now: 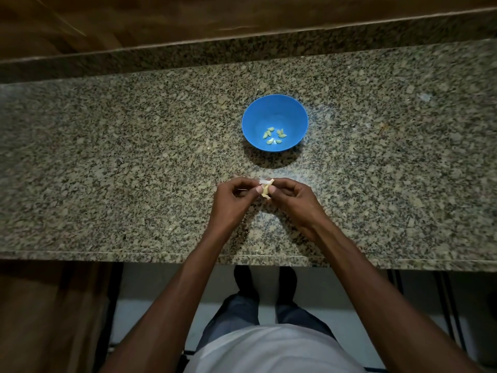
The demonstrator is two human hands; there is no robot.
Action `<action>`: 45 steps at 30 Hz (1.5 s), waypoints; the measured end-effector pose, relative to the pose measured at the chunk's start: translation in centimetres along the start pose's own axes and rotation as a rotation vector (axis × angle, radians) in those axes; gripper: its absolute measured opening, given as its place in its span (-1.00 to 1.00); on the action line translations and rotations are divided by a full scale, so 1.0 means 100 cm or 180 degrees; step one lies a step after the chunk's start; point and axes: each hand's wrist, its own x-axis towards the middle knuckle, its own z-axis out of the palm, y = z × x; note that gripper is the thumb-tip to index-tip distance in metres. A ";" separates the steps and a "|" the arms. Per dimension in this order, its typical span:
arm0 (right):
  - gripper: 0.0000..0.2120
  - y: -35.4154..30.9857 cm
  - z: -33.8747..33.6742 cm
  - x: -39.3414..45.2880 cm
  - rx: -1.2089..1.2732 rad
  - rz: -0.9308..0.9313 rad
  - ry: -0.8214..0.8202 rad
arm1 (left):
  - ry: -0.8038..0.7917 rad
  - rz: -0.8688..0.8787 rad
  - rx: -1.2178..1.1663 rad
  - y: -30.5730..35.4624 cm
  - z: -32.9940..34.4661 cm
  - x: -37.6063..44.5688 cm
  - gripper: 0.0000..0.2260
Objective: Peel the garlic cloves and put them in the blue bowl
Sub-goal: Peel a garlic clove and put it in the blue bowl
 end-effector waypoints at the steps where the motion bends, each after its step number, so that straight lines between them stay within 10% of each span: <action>1: -0.75 0.001 -0.001 0.000 -0.0084 -0.0023 0.0025 | 0.0018 -0.0006 0.0037 0.000 0.001 0.000 -0.84; 19: -0.79 -0.002 -0.001 -0.002 -0.1149 -0.0501 0.0354 | -0.0200 -0.0932 -0.0647 -0.009 0.013 0.002 -0.76; 45: -0.77 0.018 0.017 0.004 -0.0815 -0.0228 0.0737 | 0.0209 -0.0583 0.0520 -0.017 0.027 0.003 -0.91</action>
